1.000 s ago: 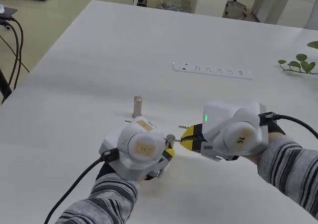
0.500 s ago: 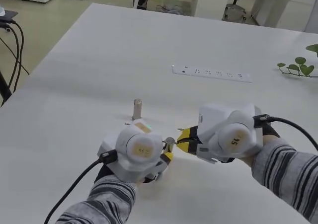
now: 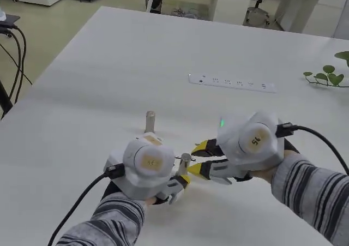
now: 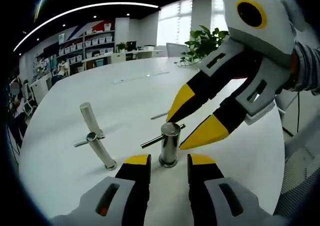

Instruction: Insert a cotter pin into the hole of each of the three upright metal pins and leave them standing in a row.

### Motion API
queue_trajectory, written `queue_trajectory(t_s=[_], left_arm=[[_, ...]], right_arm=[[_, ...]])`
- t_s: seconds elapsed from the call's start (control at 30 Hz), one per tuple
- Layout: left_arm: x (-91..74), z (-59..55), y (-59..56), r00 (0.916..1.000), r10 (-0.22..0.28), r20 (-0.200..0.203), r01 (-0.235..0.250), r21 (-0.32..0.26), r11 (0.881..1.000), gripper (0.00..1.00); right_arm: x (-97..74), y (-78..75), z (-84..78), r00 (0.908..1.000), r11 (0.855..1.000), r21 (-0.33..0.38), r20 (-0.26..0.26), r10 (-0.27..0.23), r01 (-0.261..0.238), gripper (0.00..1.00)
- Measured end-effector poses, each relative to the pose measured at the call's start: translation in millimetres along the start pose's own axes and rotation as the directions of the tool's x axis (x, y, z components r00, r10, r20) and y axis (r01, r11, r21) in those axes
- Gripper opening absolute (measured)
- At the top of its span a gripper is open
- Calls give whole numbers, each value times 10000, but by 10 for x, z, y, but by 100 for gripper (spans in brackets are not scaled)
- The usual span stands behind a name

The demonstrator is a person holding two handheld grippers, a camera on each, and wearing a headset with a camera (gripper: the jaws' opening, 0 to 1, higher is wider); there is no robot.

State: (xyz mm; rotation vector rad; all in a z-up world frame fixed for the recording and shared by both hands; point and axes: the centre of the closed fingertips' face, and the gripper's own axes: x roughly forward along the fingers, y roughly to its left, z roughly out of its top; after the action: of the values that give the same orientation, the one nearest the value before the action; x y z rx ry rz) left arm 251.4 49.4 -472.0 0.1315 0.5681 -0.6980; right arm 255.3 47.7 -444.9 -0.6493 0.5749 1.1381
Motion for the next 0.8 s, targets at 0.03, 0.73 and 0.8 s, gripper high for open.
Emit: queue_trajectory(t_s=[0.03, 0.73, 0.8], left_arm=[[-6, -7, 7, 10000, -5, -56, 5, 40, 10000, 28], [-204, 58, 20, 9992, -257, -291, 264, 219, 9994, 40], [-218, 95, 21, 9995, -291, -121, 293, 134, 9995, 41]], right_arm=[[25, -6, 13, 9999, 9992, 396, 132, 67, -72, 13], [153, -48, 21, 9979, 9861, 1528, 128, 638, -650, 8], [158, -83, 22, 9981, 9879, 1424, 69, 614, -618, 8]])
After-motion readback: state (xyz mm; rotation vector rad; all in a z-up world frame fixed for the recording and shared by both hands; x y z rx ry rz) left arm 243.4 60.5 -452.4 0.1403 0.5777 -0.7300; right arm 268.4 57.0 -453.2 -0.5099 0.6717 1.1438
